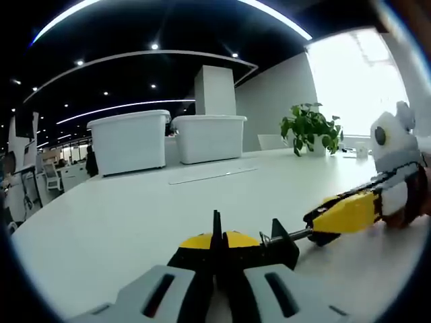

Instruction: Clamp the fixed fixture on the desktop, loosen the retaining clip, secure it to the edge of the desk, and tighten the retaining clip.

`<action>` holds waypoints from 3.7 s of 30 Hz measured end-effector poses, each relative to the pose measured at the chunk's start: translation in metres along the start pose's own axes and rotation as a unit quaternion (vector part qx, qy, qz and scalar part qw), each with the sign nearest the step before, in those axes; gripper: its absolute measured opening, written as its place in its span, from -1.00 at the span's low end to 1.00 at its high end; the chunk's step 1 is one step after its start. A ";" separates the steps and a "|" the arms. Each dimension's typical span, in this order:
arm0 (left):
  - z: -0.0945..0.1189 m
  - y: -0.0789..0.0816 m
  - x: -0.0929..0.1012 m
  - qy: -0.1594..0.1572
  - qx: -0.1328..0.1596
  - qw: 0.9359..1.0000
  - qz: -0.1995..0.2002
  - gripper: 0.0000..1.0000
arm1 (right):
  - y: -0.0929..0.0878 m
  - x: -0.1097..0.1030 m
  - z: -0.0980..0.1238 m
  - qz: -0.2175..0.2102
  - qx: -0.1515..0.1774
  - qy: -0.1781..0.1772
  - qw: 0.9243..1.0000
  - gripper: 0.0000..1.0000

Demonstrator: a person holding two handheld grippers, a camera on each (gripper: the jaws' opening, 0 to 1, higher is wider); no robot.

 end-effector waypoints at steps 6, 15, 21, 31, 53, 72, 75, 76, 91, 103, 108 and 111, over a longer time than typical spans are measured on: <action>-0.001 0.000 0.000 0.001 0.000 1.000 -0.001 -0.91 | 0.001 -0.010 0.002 0.160 0.014 -0.016 0.987 -0.63; 0.000 0.000 0.000 0.002 0.000 1.000 -0.001 -0.91 | -0.001 -0.023 0.002 0.382 0.015 -0.050 0.923 -0.63; 0.001 -0.001 -0.001 0.003 0.000 1.000 -0.001 -0.91 | -0.003 -0.030 0.002 0.493 0.004 -0.071 0.867 -0.63; 0.002 -0.001 -0.002 0.003 0.000 1.000 -0.004 -0.91 | -0.002 -0.035 0.004 0.529 -0.004 -0.077 0.845 -0.60; 0.002 0.000 -0.001 0.002 0.000 1.000 -0.007 -0.91 | -0.006 0.009 -0.002 -0.110 -0.017 0.005 0.994 -0.56; 0.001 0.000 -0.002 0.003 0.000 1.000 -0.005 -0.91 | 0.001 -0.020 0.006 0.217 0.014 -0.042 0.975 -0.64; 0.001 0.000 -0.002 0.003 0.000 1.000 -0.004 -0.91 | 0.001 -0.023 0.005 0.297 0.012 -0.054 0.953 -0.63; 0.001 0.000 -0.002 0.003 0.000 1.000 -0.003 -0.91 | 0.001 -0.025 0.005 0.331 0.011 -0.061 0.941 -0.63; 0.000 0.000 -0.003 0.005 0.000 1.000 -0.002 -0.91 | 0.001 -0.026 0.002 0.488 -0.003 -0.085 0.869 -0.58; 0.001 0.000 -0.003 0.006 0.000 1.000 -0.007 -0.91 | 0.008 -0.005 0.013 0.214 0.025 -0.051 0.975 -0.42; 0.002 0.001 -0.002 0.007 0.004 1.000 0.006 -0.92 | 0.006 -0.011 0.013 0.240 0.023 -0.055 0.969 -0.43; 0.003 0.003 -0.002 0.008 0.005 1.000 0.000 -0.92 | 0.008 -0.013 0.014 0.254 0.025 -0.059 0.965 -0.43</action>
Point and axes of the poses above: the point that each gripper's makers call its tool centre point, and the gripper's own axes: z roughly backward along the fingers, x roughly to its right, y roughly out of its top, the point moved 4 cm from there along z, roughly backward along the fingers, and after that the axes turned 5 degrees about z, right-handed, at the moved point
